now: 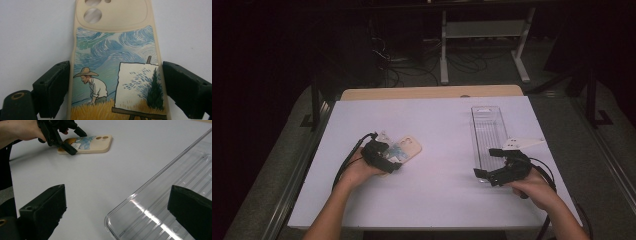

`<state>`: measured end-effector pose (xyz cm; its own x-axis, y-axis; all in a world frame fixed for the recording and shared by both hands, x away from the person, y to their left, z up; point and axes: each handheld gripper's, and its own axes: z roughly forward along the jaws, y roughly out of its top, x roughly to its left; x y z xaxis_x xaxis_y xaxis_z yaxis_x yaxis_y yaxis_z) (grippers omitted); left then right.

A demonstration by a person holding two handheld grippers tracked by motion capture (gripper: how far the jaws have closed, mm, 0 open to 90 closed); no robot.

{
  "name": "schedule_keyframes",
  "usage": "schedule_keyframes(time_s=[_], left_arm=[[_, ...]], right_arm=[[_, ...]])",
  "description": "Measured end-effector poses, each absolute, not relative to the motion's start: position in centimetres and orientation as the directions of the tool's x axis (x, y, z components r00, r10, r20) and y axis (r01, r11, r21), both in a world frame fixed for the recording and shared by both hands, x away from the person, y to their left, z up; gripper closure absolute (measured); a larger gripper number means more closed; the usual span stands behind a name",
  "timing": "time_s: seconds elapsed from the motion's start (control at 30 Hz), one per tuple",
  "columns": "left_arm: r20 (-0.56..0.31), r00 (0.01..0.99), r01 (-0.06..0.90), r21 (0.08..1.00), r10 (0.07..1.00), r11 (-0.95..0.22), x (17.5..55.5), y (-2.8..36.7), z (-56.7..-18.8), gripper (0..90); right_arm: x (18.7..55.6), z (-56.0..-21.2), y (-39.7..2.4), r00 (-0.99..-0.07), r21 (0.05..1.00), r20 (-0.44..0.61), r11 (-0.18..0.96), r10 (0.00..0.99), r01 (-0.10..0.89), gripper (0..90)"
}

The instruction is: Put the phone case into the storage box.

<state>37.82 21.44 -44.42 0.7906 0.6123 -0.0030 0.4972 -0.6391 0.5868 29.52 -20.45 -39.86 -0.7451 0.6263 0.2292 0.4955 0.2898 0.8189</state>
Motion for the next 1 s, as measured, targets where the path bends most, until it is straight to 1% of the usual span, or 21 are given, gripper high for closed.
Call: schedule_keyframes(time_s=[0.4, 0.5, 0.6, 0.7, 0.83, 1.0], left_arm=[[0.006, 0.81, 0.48, 0.568, 0.586, -0.669, 38.0, 21.6, -44.1, 11.6], [-0.011, 0.806, 0.489, 0.577, 0.592, -0.654, 37.9, 21.5, -43.8, 11.6], [0.001, 0.825, 0.464, 0.569, 0.565, -0.679, 37.9, 21.5, -43.4, 11.6], [-0.006, 0.833, 0.454, 0.578, 0.553, -0.678, 37.9, 21.4, -42.9, 11.6], [-0.021, 0.855, 0.44, 0.558, 0.518, -0.704, 37.8, 21.3, -42.0, 11.6], [-0.016, 0.876, 0.407, 0.562, 0.483, -0.72, 37.6, 20.8, -41.3, 11.6]], right_arm=[[29.6, -39.8, -20.5, -0.745, 0.819, 0.23, 0.288, 0.626, 0.495, 1.5], [29.6, -39.8, -20.5, -0.744, 0.819, 0.231, 0.288, 0.627, 0.496, 1.5], [29.5, -39.8, -20.5, -0.743, 0.817, 0.233, 0.288, 0.627, 0.499, 1.5], [29.5, -39.8, -20.4, -0.744, 0.818, 0.232, 0.288, 0.627, 0.498, 1.5], [29.5, -39.8, -20.4, -0.744, 0.817, 0.234, 0.288, 0.626, 0.499, 1.4], [29.5, -39.8, -20.4, -0.746, 0.816, 0.236, 0.29, 0.623, 0.5, 1.4]])
